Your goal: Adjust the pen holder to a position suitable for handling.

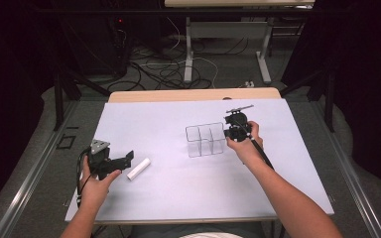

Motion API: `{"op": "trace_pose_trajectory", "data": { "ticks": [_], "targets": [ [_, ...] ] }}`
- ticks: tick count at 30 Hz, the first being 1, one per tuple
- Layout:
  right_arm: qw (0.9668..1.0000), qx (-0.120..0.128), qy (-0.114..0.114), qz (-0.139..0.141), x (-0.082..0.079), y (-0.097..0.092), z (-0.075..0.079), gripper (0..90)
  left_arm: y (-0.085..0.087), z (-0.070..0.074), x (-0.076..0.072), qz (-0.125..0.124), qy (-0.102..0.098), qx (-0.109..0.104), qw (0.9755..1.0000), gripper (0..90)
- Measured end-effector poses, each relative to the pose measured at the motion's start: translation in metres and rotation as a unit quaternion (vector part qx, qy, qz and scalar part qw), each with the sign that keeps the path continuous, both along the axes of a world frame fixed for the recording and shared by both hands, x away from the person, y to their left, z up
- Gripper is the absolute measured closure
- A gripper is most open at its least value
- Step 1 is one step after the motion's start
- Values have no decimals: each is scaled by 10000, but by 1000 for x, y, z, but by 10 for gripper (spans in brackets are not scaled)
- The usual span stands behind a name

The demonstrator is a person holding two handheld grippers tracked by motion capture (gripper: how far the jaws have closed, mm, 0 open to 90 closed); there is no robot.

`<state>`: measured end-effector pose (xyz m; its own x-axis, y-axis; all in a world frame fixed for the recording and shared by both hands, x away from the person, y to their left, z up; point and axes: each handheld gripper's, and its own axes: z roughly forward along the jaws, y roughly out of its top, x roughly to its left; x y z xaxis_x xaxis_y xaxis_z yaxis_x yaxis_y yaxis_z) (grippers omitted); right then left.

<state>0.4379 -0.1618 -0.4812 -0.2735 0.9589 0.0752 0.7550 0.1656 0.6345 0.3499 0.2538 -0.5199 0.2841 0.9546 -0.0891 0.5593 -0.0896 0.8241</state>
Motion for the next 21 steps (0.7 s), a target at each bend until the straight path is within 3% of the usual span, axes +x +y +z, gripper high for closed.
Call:
{"op": "trace_pose_trajectory", "data": {
  "ticks": [18, 20, 21],
  "targets": [
    [9993, 219, 215, 210, -12, 18, -2, 900, 0, 0, 0, -7, 7, -10, 10000, 5],
    [9992, 272, 137, 249, -12, 20, -3, 900, 0, 0, 0, -19, 25, -1, 10000, 5],
    [9992, 238, 232, 222, -13, 21, -2, 900, 0, 0, 0, -15, 8, -8, 10000, 5]
  ]
}}
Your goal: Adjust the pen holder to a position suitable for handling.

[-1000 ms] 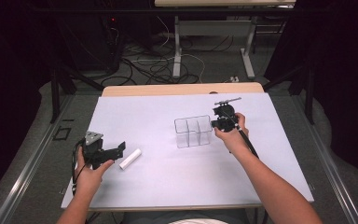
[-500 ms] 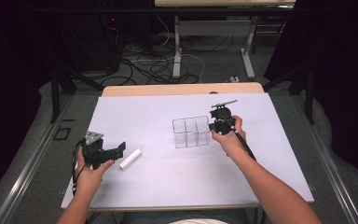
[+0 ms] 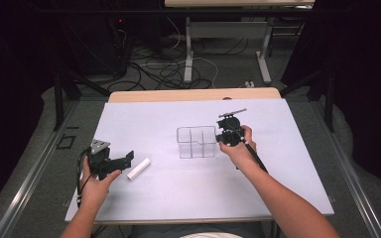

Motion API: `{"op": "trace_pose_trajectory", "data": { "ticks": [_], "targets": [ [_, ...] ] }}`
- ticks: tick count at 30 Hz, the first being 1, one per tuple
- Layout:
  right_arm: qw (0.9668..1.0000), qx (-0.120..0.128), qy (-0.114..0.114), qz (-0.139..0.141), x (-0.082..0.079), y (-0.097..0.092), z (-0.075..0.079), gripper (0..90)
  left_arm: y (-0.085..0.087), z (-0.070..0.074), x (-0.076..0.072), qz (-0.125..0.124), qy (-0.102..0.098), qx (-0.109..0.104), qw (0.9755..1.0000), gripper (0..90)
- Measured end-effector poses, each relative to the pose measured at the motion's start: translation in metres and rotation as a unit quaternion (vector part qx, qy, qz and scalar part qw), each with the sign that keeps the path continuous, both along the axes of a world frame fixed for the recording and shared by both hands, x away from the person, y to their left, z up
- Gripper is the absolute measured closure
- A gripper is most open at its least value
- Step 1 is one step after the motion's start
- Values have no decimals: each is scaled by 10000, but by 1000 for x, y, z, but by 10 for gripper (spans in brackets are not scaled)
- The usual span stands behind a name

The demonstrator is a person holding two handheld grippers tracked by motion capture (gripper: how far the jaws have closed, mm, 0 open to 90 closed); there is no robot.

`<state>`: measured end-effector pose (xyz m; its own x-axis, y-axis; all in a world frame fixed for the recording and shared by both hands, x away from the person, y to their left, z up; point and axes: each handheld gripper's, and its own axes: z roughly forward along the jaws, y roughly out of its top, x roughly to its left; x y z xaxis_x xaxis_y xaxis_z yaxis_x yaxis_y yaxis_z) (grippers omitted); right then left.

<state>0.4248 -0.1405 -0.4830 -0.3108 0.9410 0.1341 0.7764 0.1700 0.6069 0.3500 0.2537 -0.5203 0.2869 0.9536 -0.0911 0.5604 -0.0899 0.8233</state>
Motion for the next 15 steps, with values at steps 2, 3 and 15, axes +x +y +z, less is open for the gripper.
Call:
{"op": "trace_pose_trajectory", "data": {
  "ticks": [2, 3, 15],
  "targets": [
    [10000, -6, -11, 41, -1, 1, 0, 900, 0, 0, 0, 0, 2, 2, 10000, 5],
    [10000, 14, 8, 49, -1, 2, 0, 900, 0, 0, 0, 2, 14, 3, 10000, 5],
    [9999, 84, -14, 94, -2, 3, -1, 900, 0, -1, 0, -5, 21, 31, 10000, 8]
  ]
}}
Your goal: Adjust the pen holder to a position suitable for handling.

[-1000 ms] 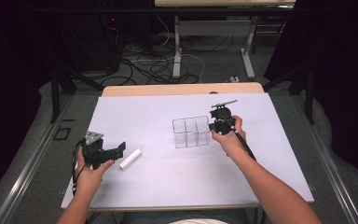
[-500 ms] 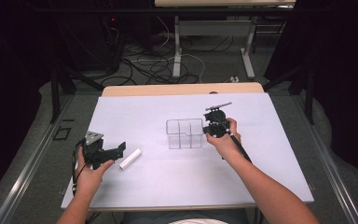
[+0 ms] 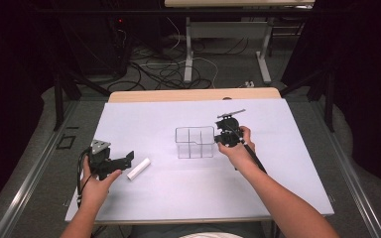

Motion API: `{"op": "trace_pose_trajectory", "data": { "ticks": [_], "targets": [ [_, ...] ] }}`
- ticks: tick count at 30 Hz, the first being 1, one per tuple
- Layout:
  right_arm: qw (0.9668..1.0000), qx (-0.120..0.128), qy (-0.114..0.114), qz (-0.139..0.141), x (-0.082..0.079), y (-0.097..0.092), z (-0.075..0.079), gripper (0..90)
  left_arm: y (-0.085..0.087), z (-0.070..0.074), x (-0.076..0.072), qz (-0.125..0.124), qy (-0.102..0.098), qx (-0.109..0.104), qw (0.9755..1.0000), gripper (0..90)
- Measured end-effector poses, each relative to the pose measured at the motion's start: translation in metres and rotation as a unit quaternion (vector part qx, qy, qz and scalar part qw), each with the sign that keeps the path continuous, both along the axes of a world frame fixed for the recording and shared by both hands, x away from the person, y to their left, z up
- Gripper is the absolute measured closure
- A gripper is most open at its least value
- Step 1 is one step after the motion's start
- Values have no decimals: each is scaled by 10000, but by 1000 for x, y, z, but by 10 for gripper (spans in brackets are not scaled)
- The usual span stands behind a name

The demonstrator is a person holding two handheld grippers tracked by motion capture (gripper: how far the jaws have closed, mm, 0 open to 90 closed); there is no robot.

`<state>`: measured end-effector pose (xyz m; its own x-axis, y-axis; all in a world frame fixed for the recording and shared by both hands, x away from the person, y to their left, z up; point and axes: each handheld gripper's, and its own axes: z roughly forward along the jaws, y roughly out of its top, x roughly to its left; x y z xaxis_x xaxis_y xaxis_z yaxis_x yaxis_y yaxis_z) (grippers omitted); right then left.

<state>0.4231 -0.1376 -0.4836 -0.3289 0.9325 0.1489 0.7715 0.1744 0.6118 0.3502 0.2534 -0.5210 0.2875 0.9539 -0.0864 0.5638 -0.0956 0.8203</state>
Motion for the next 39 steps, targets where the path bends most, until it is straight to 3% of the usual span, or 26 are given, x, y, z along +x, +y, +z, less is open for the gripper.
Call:
{"op": "trace_pose_trajectory", "data": {
  "ticks": [4, 12, 13, 21, 34, 39],
  "targets": [
    [10000, 19, -18, 8, 0, -3, 1, 870, 0, 0, 0, -7, 12, 19, 10000, 10],
    [9993, 286, -240, 62, -7, -17, 7, 785, -3, -1, -1, -65, -30, 80, 9999, 12],
    [9988, 423, -239, 67, -9, -18, 7, 773, -4, 0, -1, -75, -15, 103, 9999, 12],
    [9976, 480, -457, 186, -19, -29, 6, 655, -6, -2, -2, -52, -16, 119, 9999, 12],
    [9926, 592, -978, 413, -34, -59, 2, 436, -10, -1, -1, -128, 16, 176, 9998, 14],
    [9913, 542, -1095, 487, -40, -70, -1, 281, -10, -1, -1, -138, 15, 179, 9997, 14]
  ]
}}
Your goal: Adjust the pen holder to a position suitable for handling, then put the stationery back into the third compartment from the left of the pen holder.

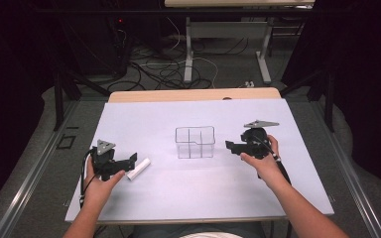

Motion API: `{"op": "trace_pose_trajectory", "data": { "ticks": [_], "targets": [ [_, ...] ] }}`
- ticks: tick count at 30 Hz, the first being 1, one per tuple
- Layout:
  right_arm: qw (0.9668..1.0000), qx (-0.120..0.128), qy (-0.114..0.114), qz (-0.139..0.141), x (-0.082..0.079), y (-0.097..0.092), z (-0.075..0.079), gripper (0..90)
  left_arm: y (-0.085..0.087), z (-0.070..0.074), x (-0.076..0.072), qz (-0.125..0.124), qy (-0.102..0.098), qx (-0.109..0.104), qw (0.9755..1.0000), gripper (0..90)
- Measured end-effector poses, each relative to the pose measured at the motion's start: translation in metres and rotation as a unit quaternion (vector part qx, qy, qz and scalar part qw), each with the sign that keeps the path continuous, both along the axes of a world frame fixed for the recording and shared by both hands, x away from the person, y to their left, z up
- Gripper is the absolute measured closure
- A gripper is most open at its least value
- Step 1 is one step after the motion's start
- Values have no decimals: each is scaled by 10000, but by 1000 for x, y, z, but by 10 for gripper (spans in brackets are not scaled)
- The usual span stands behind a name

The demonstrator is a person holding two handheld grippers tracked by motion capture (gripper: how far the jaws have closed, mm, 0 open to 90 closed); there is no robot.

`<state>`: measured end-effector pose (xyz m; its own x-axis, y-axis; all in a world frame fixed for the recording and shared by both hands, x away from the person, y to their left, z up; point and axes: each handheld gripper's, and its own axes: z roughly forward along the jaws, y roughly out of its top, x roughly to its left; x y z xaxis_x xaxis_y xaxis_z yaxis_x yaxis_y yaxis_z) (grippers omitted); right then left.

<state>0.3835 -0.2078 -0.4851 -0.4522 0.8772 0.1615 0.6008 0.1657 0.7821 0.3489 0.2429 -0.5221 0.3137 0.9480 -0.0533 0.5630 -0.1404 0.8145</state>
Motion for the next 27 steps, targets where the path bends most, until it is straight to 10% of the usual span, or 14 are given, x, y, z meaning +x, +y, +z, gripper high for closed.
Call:
{"op": "trace_pose_trajectory", "data": {
  "ticks": [17, 27],
  "targets": [
    [9998, 71, 89, -186, -8, -38, -18, 149, 0, 6, -1, 9, 1, -30, 10000, 13],
    [9993, -116, -13, -362, -7, -48, -26, 149, -10, 15, -1, -503, 75, 143, 9986, 5]
  ]
}}
